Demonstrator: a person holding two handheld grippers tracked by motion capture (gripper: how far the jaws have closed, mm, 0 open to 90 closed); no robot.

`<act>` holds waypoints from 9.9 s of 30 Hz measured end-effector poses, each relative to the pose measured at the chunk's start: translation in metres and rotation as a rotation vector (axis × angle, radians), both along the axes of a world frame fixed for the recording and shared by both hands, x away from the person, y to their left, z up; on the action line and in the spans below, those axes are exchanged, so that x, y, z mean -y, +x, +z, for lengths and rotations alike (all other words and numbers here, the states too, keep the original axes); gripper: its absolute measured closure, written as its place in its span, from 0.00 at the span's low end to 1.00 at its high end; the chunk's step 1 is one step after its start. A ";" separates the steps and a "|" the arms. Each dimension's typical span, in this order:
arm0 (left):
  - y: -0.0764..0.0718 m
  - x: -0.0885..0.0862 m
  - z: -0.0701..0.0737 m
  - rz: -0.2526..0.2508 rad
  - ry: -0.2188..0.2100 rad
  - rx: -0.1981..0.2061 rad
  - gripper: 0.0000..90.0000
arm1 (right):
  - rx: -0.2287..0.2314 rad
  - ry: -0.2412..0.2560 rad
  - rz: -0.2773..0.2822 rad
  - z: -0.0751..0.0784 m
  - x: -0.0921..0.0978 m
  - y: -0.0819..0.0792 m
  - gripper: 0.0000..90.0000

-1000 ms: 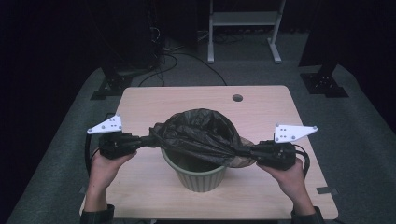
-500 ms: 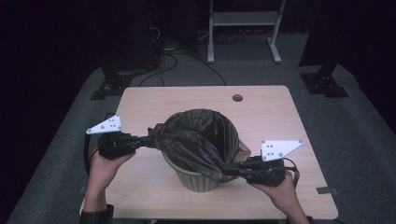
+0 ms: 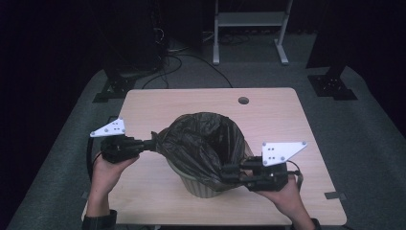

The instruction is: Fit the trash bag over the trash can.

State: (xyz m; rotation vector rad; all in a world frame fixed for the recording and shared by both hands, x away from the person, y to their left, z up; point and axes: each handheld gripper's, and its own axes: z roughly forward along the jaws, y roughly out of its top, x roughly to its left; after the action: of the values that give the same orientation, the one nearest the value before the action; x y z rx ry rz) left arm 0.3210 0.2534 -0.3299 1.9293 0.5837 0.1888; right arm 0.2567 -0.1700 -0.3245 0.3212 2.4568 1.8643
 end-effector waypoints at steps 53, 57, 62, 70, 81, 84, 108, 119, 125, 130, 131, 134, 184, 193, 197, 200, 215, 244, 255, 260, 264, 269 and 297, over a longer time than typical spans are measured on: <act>0.013 0.011 -0.020 -0.019 0.110 -0.085 1.00 | -0.069 -0.031 -0.083 0.012 -0.038 0.010 0.71; 0.012 0.011 -0.019 -0.021 0.107 -0.083 1.00 | -0.027 -0.052 -0.065 0.011 -0.041 0.005 0.95; 0.009 0.010 -0.017 -0.023 0.100 -0.078 1.00 | 0.012 -0.061 -0.015 0.012 -0.049 -0.010 0.99; 0.010 0.008 -0.020 -0.006 0.110 -0.086 1.00 | 0.008 -0.172 0.059 -0.012 -0.071 -0.030 1.00; 0.014 0.005 -0.025 0.020 0.142 -0.095 1.00 | 0.040 -0.120 0.022 -0.006 -0.052 -0.035 0.76; 0.014 0.004 -0.024 0.021 0.137 -0.093 1.00 | 0.073 -0.063 -0.074 0.008 -0.027 -0.026 0.72; 0.016 0.004 -0.024 0.014 0.129 -0.098 1.00 | -0.038 -0.084 -0.192 -0.037 0.049 0.040 0.48; 0.016 0.002 -0.024 0.012 0.127 -0.099 1.00 | -0.037 -0.091 -0.156 -0.038 0.035 0.042 1.00; 0.020 0.007 -0.032 0.014 0.151 -0.121 1.00 | -0.049 -0.113 -0.164 -0.042 0.036 0.045 1.00; 0.028 0.013 -0.045 0.009 0.188 -0.154 1.00 | -0.080 -0.157 -0.177 -0.054 0.034 0.049 1.00; 0.029 0.015 -0.047 0.009 0.198 -0.161 1.00 | -0.085 -0.166 -0.176 -0.057 0.033 0.050 1.00; 0.033 0.017 -0.054 0.010 0.212 -0.181 1.00 | -0.106 -0.200 -0.176 -0.067 0.028 0.054 1.00; -0.020 -0.017 -0.085 -0.012 0.263 -0.036 0.00 | -0.014 -0.164 -0.263 -0.032 0.053 0.052 0.10; -0.028 -0.010 -0.119 0.026 0.363 -0.030 0.00 | 0.025 -0.162 -0.259 -0.005 0.047 0.051 0.10; -0.029 -0.004 -0.130 0.025 0.413 -0.023 0.00 | 0.024 -0.159 -0.243 0.004 0.043 0.053 0.10; -0.028 -0.002 -0.139 0.029 0.423 -0.038 0.00 | 0.020 -0.166 -0.242 0.009 0.039 0.056 0.10; -0.026 0.000 -0.153 0.003 0.361 -0.043 0.00 | 0.044 -0.230 -0.206 0.038 -0.001 0.066 0.11; -0.026 0.000 -0.153 0.003 0.359 -0.043 0.00 | 0.019 -0.551 -0.143 0.026 -0.098 0.095 0.14; -0.026 0.000 -0.153 0.002 0.359 -0.043 0.00 | 0.002 -0.772 -0.167 0.012 -0.105 0.097 0.14; -0.026 0.000 -0.153 0.002 0.359 -0.043 0.00 | 0.012 -0.688 -0.166 0.022 -0.103 0.095 0.14; -0.026 0.000 -0.153 0.002 0.359 -0.043 0.00 | 0.019 -0.638 -0.151 0.036 -0.108 0.093 0.13; -0.026 0.000 -0.153 0.001 0.358 -0.043 0.00 | 0.011 -0.602 -0.126 0.044 -0.124 0.097 0.13; -0.026 0.000 -0.153 -0.005 0.359 -0.041 0.00 | -0.095 -0.718 -0.062 0.006 -0.196 0.128 0.12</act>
State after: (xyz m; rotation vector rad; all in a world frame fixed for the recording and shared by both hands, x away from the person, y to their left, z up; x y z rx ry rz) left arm 0.2954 0.2530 -0.4831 2.2862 0.6027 0.2654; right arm 0.3842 0.0263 -0.3183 0.4350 2.9138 0.8540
